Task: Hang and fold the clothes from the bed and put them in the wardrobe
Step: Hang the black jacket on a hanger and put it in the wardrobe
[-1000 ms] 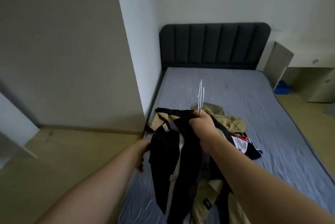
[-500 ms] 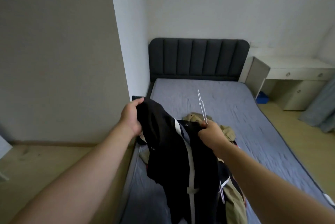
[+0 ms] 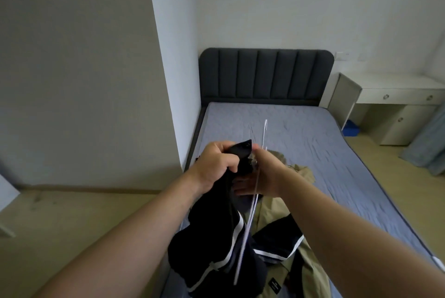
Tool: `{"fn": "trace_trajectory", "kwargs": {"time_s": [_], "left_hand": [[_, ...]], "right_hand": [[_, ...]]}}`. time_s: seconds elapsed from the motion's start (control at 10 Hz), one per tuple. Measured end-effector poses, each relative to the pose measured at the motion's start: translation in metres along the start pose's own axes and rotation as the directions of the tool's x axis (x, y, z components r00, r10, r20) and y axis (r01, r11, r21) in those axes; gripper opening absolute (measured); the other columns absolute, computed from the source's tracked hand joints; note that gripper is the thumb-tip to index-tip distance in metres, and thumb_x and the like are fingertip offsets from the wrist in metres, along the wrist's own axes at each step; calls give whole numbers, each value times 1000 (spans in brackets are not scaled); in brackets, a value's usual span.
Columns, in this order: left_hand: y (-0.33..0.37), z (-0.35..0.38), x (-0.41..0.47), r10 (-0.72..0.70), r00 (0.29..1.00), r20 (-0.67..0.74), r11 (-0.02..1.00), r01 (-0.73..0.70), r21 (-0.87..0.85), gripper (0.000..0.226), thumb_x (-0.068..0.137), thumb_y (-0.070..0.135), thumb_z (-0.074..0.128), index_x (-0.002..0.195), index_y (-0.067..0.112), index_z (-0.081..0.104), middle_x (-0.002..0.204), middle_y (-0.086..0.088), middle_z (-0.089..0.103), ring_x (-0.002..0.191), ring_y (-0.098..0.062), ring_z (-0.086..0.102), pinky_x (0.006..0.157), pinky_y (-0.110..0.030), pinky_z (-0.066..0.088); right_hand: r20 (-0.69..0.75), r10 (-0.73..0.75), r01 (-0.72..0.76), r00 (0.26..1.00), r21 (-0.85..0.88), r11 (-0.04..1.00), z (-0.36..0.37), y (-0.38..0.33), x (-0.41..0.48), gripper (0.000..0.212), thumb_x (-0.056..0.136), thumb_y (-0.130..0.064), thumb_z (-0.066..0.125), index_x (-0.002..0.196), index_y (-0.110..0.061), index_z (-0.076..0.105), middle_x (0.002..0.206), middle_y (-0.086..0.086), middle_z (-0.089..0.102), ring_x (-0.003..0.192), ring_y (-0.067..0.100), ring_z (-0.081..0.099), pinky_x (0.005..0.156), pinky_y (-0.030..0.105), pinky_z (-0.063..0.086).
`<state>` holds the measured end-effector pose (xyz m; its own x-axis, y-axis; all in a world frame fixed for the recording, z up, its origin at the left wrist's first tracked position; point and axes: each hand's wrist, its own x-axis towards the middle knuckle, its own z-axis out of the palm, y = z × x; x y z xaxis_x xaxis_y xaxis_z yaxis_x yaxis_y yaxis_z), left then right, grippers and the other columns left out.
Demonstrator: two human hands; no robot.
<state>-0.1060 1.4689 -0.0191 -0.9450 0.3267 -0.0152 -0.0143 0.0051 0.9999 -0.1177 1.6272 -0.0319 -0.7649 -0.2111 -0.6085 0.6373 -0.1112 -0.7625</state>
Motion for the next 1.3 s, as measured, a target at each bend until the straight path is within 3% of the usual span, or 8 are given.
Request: {"fn": "trace_trajectory", "kwargs": {"time_s": [0.1,0.3,0.4,0.6,0.8,1.0,1.2,1.3], "left_hand": [[-1,-5,-10,-35,996,80,999,36,-17,38,60,0,58,95,-13,68,115,-31,68,104,-39,66,94,-46,50],[-32,-38,-18,-141,898,-416,968,214,132,45,88,49,63,59,15,55,59,-2,54,60,-20,52,67,-33,39],[-70,-56,-29,-392,806,-443,851,500,158,27,97,21,60,70,14,59,54,0,56,48,-16,51,51,-23,39],[-126,-39,-46,-759,650,-32,649,760,26,27,101,9,47,85,6,69,65,-7,70,50,-19,66,47,-25,52],[-118,-27,-4,-361,885,-294,813,453,367,15,87,5,64,90,16,55,93,-14,65,83,-32,69,84,-54,55],[-121,-5,28,-174,974,-145,659,224,717,88,75,11,81,143,41,34,123,32,45,101,24,45,85,4,30],[-119,25,77,8,1000,28,904,-20,427,21,93,34,63,111,24,58,98,6,64,94,-6,59,81,-19,44],[-121,25,77,118,986,121,470,-163,867,57,83,18,78,133,14,51,122,0,62,114,-16,60,98,-33,50]], "right_hand": [[-58,-48,53,997,86,995,8,15,14,28,103,-19,48,121,-6,66,105,20,74,93,37,74,78,50,61],[-244,-174,173,954,-24,985,18,16,22,32,91,14,41,116,3,58,113,26,65,93,41,70,57,45,61],[-222,-252,240,942,-79,968,20,16,23,47,88,14,45,132,-2,48,126,24,54,103,41,65,70,53,62],[-223,-433,343,873,-351,871,21,22,18,44,85,5,44,119,-21,51,101,6,53,86,20,59,77,36,56],[-144,-519,440,842,-372,817,1,-1,-13,35,75,5,34,86,-24,51,77,4,50,60,16,53,49,29,46],[-8,-572,474,820,-551,687,-16,-28,-43,38,70,11,29,70,-24,41,64,-2,36,55,12,37,48,27,27],[-74,-640,431,765,-680,593,-53,-36,-72,34,68,11,28,78,-18,42,64,-2,28,54,14,26,44,27,19],[-118,-658,423,743,-680,599,-64,-36,-83,36,64,12,28,72,-22,36,63,-2,28,55,14,26,44,28,19]]}}
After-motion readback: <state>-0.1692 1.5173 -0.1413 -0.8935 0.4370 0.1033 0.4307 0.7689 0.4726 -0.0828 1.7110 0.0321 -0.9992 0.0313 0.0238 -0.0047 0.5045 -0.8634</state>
